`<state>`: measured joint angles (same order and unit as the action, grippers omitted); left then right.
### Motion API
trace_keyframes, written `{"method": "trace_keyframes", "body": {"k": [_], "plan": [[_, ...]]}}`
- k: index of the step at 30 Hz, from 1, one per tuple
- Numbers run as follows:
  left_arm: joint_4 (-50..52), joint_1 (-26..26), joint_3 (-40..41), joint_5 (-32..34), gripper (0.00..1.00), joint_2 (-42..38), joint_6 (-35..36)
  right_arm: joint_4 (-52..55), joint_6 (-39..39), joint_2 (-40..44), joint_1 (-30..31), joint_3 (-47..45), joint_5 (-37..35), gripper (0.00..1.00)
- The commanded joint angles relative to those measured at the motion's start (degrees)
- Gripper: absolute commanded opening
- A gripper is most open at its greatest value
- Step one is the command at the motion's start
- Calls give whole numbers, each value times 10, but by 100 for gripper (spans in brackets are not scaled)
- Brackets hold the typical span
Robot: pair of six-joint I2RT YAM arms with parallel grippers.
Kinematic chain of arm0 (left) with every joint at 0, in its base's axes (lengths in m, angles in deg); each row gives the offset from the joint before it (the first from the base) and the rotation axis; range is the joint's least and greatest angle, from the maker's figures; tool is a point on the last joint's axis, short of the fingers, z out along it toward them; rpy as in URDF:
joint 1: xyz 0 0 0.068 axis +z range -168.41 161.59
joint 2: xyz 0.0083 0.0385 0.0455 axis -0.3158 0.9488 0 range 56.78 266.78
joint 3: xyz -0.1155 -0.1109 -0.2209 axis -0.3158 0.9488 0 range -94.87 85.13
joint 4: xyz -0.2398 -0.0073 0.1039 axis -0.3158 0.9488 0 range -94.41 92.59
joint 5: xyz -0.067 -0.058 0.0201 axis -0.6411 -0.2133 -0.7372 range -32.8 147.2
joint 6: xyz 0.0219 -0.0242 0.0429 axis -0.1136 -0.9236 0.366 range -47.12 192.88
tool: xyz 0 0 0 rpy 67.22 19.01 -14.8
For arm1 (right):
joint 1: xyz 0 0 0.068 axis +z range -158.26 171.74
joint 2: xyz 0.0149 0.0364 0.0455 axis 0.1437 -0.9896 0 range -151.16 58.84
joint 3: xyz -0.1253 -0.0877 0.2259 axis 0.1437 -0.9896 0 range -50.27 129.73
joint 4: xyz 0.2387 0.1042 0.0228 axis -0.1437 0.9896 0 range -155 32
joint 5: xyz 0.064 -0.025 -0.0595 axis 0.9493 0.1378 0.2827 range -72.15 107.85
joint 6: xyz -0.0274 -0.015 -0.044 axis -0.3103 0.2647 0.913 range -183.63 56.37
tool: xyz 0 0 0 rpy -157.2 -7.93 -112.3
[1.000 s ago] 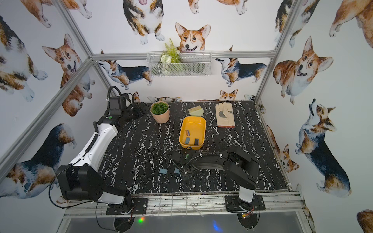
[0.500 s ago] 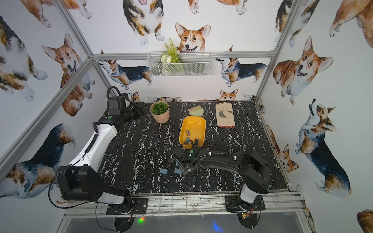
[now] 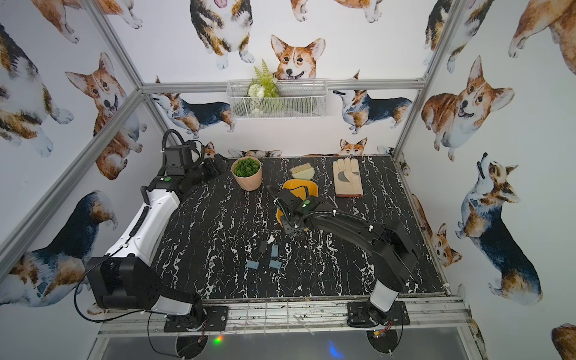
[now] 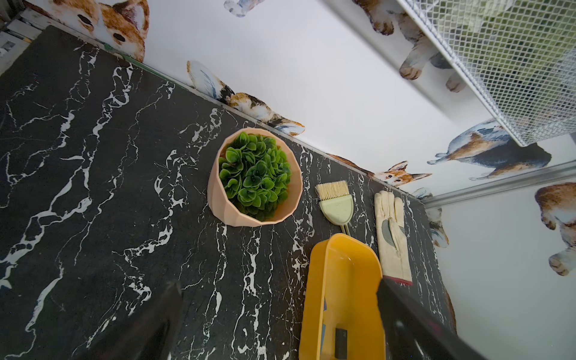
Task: Put the eraser in the storage box
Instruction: Pick up the eraser from the center of the board, then place the eraser in the storage box.
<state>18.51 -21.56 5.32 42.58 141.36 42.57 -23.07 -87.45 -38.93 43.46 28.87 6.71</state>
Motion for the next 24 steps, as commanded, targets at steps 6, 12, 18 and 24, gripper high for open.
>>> {"method": "trace_keyframes", "body": {"k": [6,12,18,24], "plan": [[6,7,-18,4,100,2,10,-39,38,-64,-66,65,47,26],[11,9,-24,5,100,7,12,-40,59,-123,-103,101,71,26],[12,10,-28,6,100,19,12,-48,63,-164,-131,128,91,26],[10,12,-31,7,100,30,13,-39,74,-211,-141,173,97,26]]}}
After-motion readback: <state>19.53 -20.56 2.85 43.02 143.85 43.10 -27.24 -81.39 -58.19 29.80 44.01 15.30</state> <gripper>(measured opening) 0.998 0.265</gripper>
